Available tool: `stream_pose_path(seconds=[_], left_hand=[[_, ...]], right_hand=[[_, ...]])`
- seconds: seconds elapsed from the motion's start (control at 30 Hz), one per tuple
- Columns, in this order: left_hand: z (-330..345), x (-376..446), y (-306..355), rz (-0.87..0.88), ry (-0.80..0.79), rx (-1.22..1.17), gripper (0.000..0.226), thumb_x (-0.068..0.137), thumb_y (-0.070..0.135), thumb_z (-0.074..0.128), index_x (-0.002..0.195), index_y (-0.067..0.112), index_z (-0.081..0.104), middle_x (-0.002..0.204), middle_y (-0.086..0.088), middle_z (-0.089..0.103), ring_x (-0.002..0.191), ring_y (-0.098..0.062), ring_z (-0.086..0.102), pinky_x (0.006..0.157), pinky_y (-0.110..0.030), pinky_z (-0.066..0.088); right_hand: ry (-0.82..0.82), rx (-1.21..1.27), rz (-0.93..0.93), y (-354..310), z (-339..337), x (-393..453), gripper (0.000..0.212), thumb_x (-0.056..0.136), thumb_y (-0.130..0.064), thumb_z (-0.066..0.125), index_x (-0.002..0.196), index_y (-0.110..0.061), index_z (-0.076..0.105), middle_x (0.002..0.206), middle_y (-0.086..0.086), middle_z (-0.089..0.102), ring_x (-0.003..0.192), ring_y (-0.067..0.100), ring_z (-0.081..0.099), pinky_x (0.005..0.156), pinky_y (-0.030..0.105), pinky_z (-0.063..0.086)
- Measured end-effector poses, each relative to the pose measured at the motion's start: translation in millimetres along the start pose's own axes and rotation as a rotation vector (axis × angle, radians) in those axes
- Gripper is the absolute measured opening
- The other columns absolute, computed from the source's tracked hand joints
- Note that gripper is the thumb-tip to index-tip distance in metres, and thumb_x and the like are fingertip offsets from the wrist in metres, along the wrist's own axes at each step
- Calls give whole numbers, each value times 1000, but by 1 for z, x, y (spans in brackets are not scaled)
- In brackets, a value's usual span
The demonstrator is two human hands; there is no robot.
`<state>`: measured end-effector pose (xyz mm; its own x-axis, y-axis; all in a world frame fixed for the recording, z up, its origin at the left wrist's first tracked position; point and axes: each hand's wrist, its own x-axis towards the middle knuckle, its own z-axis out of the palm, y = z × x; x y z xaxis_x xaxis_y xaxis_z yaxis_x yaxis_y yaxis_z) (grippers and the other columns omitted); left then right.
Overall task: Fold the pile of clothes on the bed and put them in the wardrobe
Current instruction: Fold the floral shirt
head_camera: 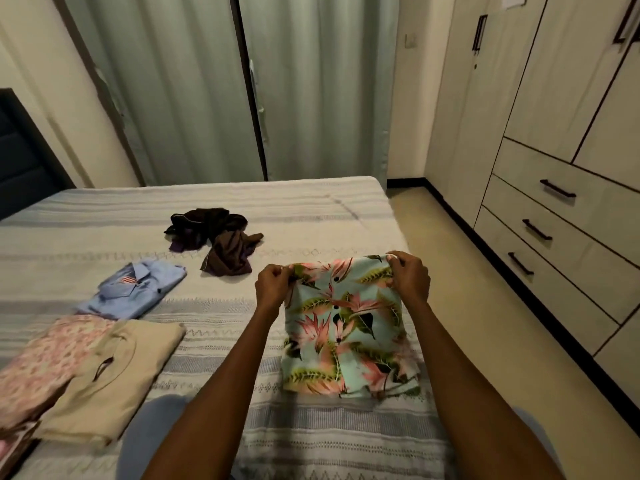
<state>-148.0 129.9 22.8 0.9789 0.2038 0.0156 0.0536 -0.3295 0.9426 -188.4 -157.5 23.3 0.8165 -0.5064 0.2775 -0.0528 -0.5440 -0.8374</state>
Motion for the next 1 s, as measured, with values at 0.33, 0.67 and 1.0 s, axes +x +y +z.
stream_pose_path(seconds=[0.33,0.67,1.0], left_hand=[[-10,-47,-41,91,-138,-6,6,89,22,67,85,18,65,84,-2,70,85,-22,68,78,-44,54],[-29,-109,-112,-48,-695,425,34,82,56,66,73,24,70,84,8,73,83,-7,68,81,-30,50],[45,-103,-114,618,-332,826,37,100,40,44,125,20,63,131,-4,61,120,-26,55,98,-40,43]], right_hand=[[-60,111,16,52,-7,-47,15,95,-16,62,101,-14,75,94,1,74,87,17,65,71,25,46],[-242,-112,8,150,-17,-157,18,80,-34,61,77,-21,73,75,1,69,74,20,59,63,28,39],[-193,-355,-379,92,39,-137,30,91,-30,56,111,-16,72,106,5,72,97,26,66,83,41,53]])
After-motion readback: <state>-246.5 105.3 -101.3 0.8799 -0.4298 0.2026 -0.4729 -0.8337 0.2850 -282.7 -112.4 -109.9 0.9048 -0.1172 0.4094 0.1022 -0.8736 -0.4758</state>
